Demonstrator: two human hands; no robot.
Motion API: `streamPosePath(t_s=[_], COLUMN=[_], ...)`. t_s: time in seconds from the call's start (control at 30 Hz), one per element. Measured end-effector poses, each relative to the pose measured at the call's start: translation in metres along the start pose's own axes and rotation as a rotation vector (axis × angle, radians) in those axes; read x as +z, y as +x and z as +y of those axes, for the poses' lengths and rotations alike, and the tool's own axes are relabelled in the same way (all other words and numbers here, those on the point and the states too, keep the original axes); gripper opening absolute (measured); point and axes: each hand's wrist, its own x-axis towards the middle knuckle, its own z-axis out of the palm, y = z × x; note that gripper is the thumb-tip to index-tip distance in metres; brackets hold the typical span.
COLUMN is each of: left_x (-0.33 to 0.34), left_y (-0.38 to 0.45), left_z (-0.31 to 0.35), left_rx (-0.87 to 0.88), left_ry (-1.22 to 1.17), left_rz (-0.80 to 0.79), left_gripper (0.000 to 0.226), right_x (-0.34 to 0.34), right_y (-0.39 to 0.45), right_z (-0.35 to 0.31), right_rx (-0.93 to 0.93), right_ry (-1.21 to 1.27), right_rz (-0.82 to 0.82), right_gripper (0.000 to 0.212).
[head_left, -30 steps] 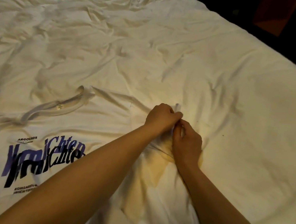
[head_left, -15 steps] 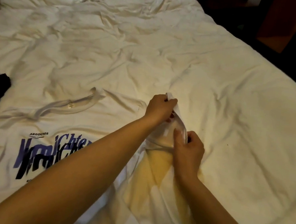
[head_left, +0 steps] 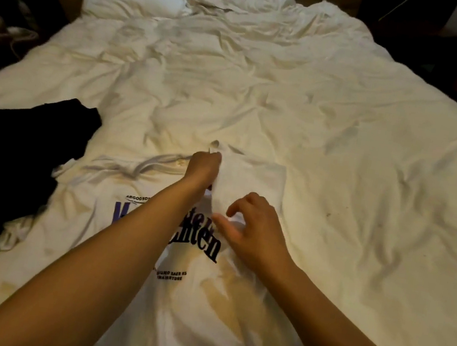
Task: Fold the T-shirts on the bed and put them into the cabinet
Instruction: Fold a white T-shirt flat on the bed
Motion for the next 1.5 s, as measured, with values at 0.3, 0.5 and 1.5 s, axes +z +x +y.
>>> streamPosePath(t_s=[0.3, 0.5, 1.5], left_x=[0.000, 0.005, -0.253], left_y=[0.000, 0.012, -0.068], left_z=[-0.073, -0.113, -0.227], left_rx=[0.733, 0.561, 0.340], left_ry=[0.771, 1.161, 0.279], left_rz=[0.179, -0.009, 0.684], left_gripper=[0.044, 0.060, 0.041], right_x=[0.032, 0.064, 0.171], right_y=[0.057, 0.053, 0.022], right_z=[0.051, 0.076, -0.136], right_rx=[0.071, 0.130, -0.293], right_ry=[-0.222, -0.466, -0.195], right_rz=[0.037, -0.156, -0.356], right_gripper=[0.047, 0.079, 0.057])
